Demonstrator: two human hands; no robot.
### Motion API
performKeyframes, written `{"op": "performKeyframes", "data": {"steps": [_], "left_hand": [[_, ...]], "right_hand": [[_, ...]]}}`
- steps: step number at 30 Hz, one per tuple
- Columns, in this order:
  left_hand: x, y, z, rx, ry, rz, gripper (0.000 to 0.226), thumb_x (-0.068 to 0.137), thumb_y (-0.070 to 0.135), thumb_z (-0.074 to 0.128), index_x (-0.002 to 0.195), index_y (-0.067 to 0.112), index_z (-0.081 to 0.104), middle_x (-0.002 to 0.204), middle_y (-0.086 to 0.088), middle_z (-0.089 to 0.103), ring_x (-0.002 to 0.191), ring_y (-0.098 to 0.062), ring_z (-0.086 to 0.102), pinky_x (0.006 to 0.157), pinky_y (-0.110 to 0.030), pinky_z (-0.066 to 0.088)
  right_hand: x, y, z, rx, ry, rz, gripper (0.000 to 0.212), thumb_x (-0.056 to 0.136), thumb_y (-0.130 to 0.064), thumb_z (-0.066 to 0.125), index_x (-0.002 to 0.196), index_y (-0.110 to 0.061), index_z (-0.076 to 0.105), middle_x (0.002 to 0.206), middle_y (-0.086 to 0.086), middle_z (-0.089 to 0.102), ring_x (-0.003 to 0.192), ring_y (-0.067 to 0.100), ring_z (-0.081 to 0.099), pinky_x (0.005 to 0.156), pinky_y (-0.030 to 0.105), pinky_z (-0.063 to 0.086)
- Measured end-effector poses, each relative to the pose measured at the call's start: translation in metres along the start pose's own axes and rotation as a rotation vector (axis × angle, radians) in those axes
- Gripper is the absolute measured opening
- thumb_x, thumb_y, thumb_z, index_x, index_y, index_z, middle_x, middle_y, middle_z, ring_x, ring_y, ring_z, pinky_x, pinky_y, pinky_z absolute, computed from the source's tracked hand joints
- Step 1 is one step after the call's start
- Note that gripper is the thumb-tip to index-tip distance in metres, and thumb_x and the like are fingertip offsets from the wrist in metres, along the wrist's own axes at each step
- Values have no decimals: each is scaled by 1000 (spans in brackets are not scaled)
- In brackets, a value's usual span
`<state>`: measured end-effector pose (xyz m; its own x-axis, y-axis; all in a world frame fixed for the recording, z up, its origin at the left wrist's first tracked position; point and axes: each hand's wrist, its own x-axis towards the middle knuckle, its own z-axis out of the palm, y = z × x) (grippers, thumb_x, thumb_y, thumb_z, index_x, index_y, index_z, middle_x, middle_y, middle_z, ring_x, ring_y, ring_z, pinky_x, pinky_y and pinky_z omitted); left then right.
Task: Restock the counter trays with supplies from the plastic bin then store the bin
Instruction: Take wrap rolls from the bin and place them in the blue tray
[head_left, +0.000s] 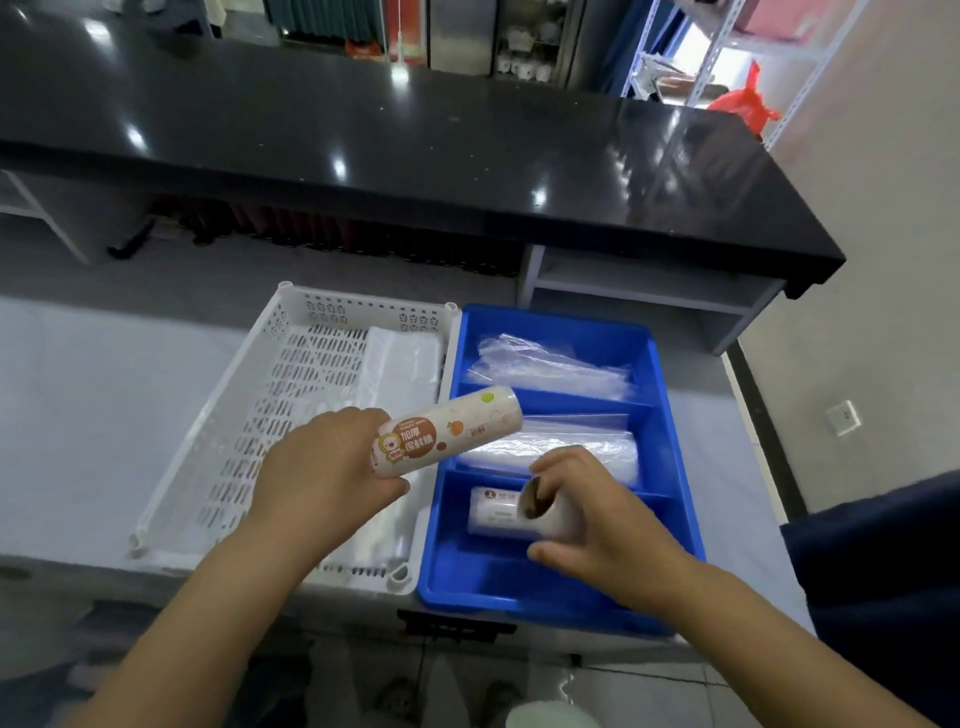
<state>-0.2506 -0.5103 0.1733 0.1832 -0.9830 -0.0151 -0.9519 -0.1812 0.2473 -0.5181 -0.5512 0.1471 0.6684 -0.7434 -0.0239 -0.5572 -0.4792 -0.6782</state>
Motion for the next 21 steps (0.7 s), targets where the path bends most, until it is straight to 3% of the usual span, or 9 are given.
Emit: {"op": "performKeyframes", "data": {"steps": [3,6,8,11,15,18,21], "left_hand": [[4,14,6,-19,-43,58,36,63,55,68,89,37,51,81,14,59,69,-5,55,51,-22,44],[4,30,13,-35,-53,119,41,64,53,68,97,39,47,86,15,59,73,-6,57,54,-24,50],[4,40,16,-53,-68,144,46,64,48,68,101,38,43,87,16,57,72,-6,55,49,-20,44],[2,52,23,-53,-106,209,54,62,44,67,107,33,39,91,12,55,70,-6,48,46,-16,29],[-8,76,37,-90,-248,375,41,70,43,62,104,35,40,101,11,58,78,-6,54,57,-20,47],[-12,92,50,-53,-285,502,37,75,41,59,106,31,42,108,9,53,78,-5,47,57,-21,40],[-16,100,64,-113,-332,531,48,75,46,62,116,31,44,113,12,44,90,-5,49,67,-23,50]], "right_hand": [[-19,11,-3,137,144,159,75,71,-38,75,120,-62,24,118,-41,37,111,-9,45,79,9,50],[-32,19,-4,38,175,197,57,75,-45,69,111,-65,29,110,-38,46,104,-9,49,80,19,52],[-43,20,-12,72,249,210,48,76,-50,67,106,-65,32,106,-33,50,101,-8,52,74,17,52],[-56,16,-32,337,524,191,38,76,-45,63,102,-61,40,101,-32,54,100,-3,58,63,13,53],[-61,10,-64,289,874,139,37,83,-39,63,107,-54,39,97,-36,53,95,-5,58,64,6,49],[-64,13,-74,217,942,158,41,79,-48,61,113,-46,38,96,-41,49,93,-10,55,66,3,47],[-72,18,-72,161,942,189,43,76,-55,59,112,-46,37,98,-45,47,96,-14,53,64,0,46]]}}
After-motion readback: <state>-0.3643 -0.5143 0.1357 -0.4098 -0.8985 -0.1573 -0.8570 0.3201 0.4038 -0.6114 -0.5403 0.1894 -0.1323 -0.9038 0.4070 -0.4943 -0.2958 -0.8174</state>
